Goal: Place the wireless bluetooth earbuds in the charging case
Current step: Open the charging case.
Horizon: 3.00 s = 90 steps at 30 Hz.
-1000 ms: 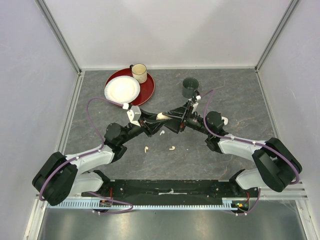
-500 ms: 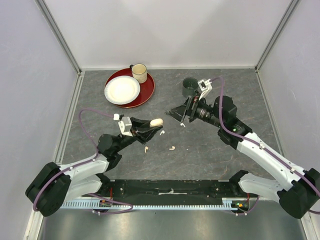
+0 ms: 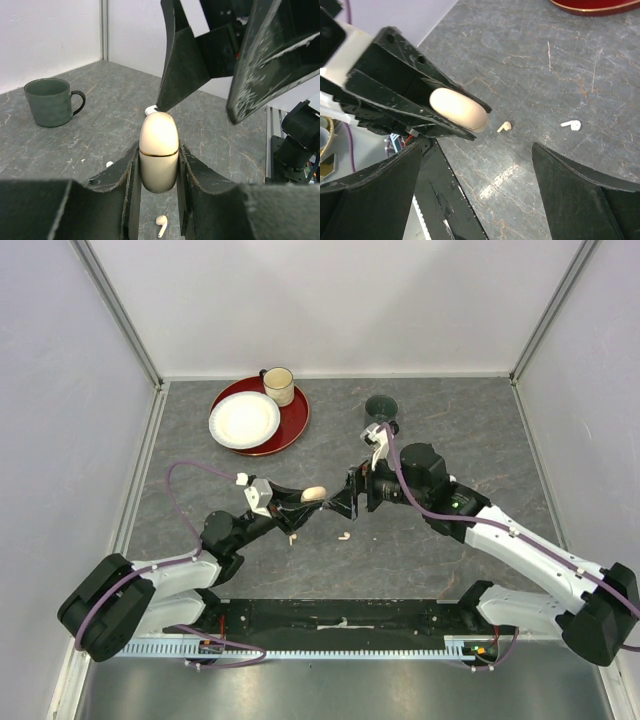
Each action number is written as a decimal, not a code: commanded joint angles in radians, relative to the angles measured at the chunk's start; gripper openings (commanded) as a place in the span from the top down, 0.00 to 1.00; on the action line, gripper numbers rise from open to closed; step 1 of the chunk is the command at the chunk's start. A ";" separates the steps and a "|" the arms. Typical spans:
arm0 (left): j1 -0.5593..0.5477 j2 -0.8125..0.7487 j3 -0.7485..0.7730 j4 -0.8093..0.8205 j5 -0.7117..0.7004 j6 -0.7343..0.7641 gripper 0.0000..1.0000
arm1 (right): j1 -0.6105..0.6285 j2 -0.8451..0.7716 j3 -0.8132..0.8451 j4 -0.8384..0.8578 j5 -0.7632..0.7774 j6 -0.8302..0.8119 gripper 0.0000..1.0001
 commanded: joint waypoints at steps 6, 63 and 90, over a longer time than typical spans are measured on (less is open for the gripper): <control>-0.003 -0.018 0.016 0.324 0.101 0.036 0.98 | 0.018 0.051 0.045 0.002 0.083 0.000 0.04; -0.003 -0.181 -0.021 0.114 0.194 0.100 0.98 | 0.010 0.097 0.086 0.144 0.072 0.138 0.02; -0.001 -0.481 -0.098 -0.211 -0.091 0.209 0.98 | -0.068 -0.014 0.060 -0.244 0.609 0.435 0.03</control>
